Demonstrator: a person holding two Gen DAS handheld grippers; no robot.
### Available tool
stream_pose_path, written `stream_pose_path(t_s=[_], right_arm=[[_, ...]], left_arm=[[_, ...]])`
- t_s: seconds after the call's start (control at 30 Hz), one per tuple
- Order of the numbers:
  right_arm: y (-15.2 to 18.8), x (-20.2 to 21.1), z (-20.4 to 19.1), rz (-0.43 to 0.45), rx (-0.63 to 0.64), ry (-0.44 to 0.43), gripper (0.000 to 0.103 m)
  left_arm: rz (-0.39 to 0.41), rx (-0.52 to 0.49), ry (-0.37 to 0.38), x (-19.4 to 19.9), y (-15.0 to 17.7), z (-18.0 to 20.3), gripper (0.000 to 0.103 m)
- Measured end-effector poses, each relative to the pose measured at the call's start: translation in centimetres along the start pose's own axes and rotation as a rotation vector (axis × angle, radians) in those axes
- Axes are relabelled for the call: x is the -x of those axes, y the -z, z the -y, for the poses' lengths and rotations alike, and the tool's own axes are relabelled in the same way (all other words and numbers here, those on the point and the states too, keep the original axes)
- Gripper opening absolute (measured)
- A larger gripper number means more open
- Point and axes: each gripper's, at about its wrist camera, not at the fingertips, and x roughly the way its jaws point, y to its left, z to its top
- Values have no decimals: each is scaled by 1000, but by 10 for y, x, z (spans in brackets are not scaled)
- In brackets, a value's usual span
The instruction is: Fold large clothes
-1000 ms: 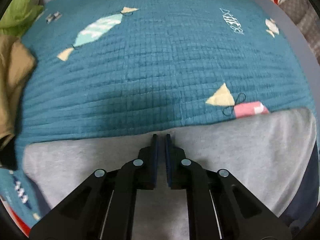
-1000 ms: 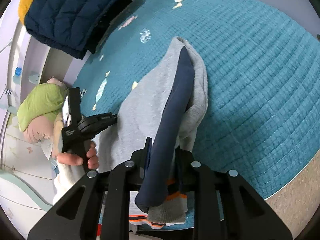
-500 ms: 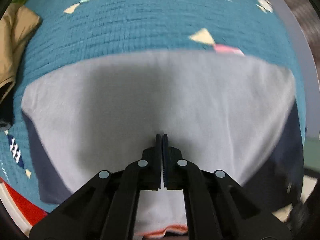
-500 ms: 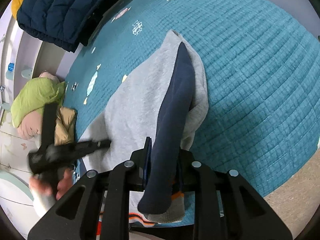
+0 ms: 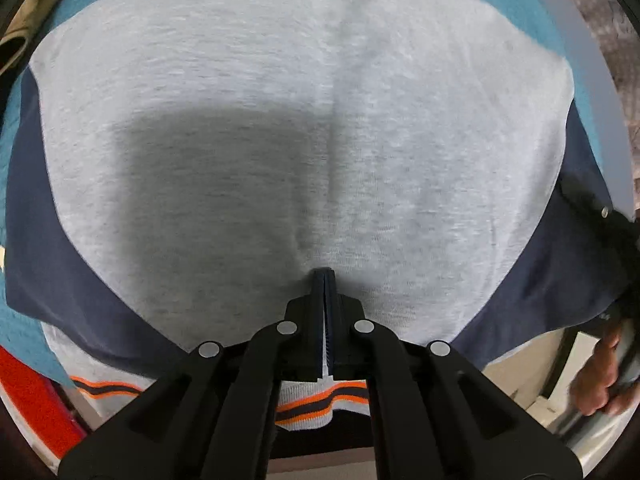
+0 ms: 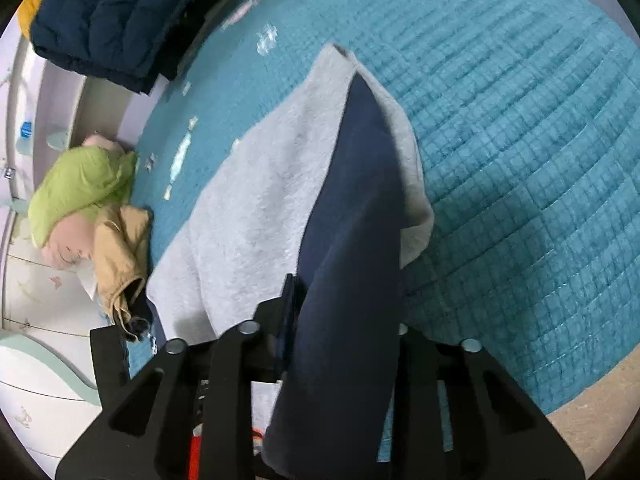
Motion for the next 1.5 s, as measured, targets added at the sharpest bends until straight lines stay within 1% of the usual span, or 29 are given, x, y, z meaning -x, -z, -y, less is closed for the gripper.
stream_pose_path(t_s=[0.03, 0.07, 0.1, 0.17, 0.2, 0.3, 0.33, 0.37, 0.4, 0.43, 0.47, 0.5, 0.53, 0.63, 0.73, 0.87, 0.93, 0.97, 1.0, 1.07, 1.13, 1.23, 1.33, 1.37, 1.4, 1.43, 1.47, 1.5], right_arm=[[1, 5, -6, 14, 21, -9, 18], [4, 14, -15, 38, 42, -44, 17], [4, 19, -22, 48, 52, -68, 16], [7, 34, -50, 76, 115, -141, 15], [9, 38, -63, 80, 143, -160, 15], [17, 44, -102, 73, 246, -215, 14], [22, 45, -120, 65, 311, -228, 14], [26, 44, -135, 53, 361, -230, 14], [28, 44, -142, 46, 386, -229, 14], [32, 42, -156, 37, 423, -227, 14], [34, 41, -167, 33, 457, -221, 14], [35, 41, -178, 26, 494, -216, 14], [35, 40, -184, 17, 505, -219, 14], [39, 27, -209, -28, 556, -216, 14], [47, 7, -232, -75, 603, -203, 15], [62, -20, -258, -149, 670, -207, 15], [69, -38, -272, -190, 699, -205, 15], [72, -44, -277, -208, 707, -203, 15], [74, -51, -282, -226, 714, -200, 15], [80, -67, -292, -265, 729, -186, 15], [88, -86, -301, -306, 734, -167, 15], [98, -115, -303, -375, 722, -134, 15], [111, -148, -303, -461, 713, -106, 22], [117, -160, -305, -492, 700, -103, 31], [122, -170, -303, -526, 683, -111, 45], [127, -179, -300, -566, 663, -122, 50], [133, -188, -298, -636, 624, -161, 55], [140, -195, -294, -733, 562, -239, 56]], left_arm=[[11, -1, -4, -1, 2, 0, 2], [28, -7, -13, -2, 9, 2, 2], [47, -29, -37, -3, 14, 6, 2], [59, -61, -77, -5, 19, 13, 3], [62, -74, -98, -6, 20, 16, 3], [67, -87, -118, -8, 20, 26, 3], [68, -86, -112, -8, 19, 28, 3], [70, -81, -91, -6, 20, 25, 3], [68, -82, -74, -3, 22, 21, 2], [66, -95, -68, 4, 25, 10, 2], [70, -102, -83, 10, 28, 11, 3], [96, -101, -112, 22, 33, 2, 4], [117, -100, -124, 31, 33, -1, 4], [181, -34, -106, 63, 47, -37, 4], [233, 46, -154, 85, 62, -75, 4], [280, 147, -201, 100, 70, -116, 4], [293, 195, -220, 110, 66, -140, 4], [294, 216, -225, 118, 63, -142, 4], [292, 245, -224, 121, 56, -154, 4], [293, 283, -219, 124, 58, -171, 4], [300, 314, -239, 126, 60, -189, 4], [296, 355, -238, 130, 64, -209, 4], [281, 396, -232, 130, 69, -226, 4], [270, 417, -228, 129, 70, -235, 6], [262, 434, -219, 126, 70, -243, 11], [256, 446, -212, 124, 71, -248, 12], [251, 454, -211, 123, 72, -252, 12], [243, 465, -217, 123, 73, -258, 12]])
